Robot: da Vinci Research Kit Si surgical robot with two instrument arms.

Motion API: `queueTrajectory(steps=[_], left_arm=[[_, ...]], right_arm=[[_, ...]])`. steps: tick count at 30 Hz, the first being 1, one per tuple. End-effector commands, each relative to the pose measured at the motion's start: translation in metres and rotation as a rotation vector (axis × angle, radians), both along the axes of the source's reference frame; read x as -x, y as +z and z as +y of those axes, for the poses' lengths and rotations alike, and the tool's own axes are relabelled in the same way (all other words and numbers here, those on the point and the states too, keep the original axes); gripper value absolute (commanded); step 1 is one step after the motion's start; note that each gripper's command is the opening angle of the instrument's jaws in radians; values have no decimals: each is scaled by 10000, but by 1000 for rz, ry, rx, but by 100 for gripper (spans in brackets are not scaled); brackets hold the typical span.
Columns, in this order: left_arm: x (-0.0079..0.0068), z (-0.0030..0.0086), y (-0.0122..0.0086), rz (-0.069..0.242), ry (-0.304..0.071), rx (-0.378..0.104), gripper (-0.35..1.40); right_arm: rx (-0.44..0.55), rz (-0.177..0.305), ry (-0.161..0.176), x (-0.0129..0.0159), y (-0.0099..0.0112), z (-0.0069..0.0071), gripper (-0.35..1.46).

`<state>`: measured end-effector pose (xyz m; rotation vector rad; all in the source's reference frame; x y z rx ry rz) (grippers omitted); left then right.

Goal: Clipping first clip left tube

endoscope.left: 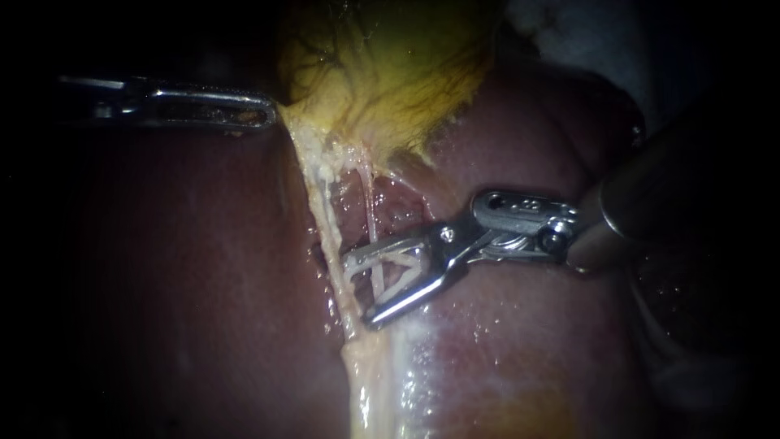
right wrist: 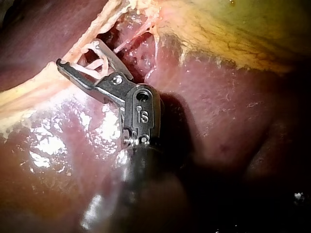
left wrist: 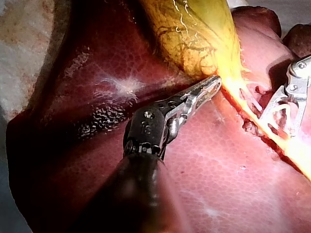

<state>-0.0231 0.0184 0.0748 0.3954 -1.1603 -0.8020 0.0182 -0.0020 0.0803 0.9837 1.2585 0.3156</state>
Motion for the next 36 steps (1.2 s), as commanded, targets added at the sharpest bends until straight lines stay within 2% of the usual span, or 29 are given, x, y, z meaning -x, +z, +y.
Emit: queueTrajectory(steps=[1, 9, 15, 19, 29, 32, 36], left_arm=[[0, 0, 0, 0, 0, 0, -35], [0, 0, 0, 0, 0, 0, -35], [1, -1, 2, 1, -1, 1, -35], [1, -1, 2, 0, -3, -4, -35], [1, -1, 2, 0, -3, -4, -35], [1, -1, 2, 0, -3, -4, -35], [1, -1, 2, 0, -3, -4, -35]], right_arm=[[-2, -2, 0, 1, 4, -1, 53], [-7, -10, 3, 2, 17, 1, 53], [-26, -10, 10, -6, 26, -6, 53], [-52, 8, 31, -15, 25, -12, 53], [-113, 84, 67, -33, 9, -26, 53], [-121, 103, 56, -36, 2, -30, 53], [-129, 126, 9, -36, -9, -38, 50]])
